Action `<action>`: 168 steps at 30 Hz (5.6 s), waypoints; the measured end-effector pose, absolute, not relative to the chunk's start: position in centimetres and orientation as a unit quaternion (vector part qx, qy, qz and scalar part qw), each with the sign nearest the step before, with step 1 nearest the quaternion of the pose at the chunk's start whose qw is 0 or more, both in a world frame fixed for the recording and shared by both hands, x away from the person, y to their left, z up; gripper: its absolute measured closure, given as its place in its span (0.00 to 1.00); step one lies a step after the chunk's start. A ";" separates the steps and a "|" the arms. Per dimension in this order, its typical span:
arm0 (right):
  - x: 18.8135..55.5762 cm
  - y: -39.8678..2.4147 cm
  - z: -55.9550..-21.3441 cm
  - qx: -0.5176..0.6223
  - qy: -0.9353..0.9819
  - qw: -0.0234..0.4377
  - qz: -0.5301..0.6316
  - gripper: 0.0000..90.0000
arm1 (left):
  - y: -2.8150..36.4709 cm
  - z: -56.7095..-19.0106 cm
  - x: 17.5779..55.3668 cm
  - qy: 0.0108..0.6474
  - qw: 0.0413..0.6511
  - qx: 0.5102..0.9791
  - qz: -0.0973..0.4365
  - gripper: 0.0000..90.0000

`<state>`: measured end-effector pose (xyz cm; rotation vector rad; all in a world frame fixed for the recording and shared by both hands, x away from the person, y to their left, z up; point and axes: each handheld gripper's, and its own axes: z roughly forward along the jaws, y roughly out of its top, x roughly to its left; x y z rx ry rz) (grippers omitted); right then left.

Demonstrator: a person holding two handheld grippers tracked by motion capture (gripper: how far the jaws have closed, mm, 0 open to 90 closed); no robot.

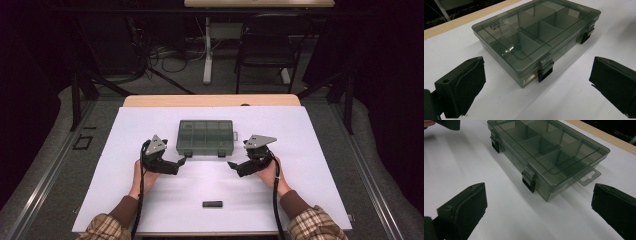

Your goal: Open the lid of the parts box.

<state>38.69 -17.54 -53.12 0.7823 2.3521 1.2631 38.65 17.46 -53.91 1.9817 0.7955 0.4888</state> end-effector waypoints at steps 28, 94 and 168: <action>42.2 -17.1 -53.9 0.302 0.833 0.159 0.436 0.00 | 17.1 -55.0 41.7 0.342 0.425 0.817 0.187 0.00; 42.8 -15.7 -55.0 0.323 0.841 0.146 0.408 0.37 | 16.5 -56.1 42.1 0.320 0.402 0.841 0.171 0.29; 42.0 -16.8 -53.6 0.311 0.810 0.215 0.448 0.45 | 16.4 -54.2 40.5 0.314 0.439 0.785 0.303 0.49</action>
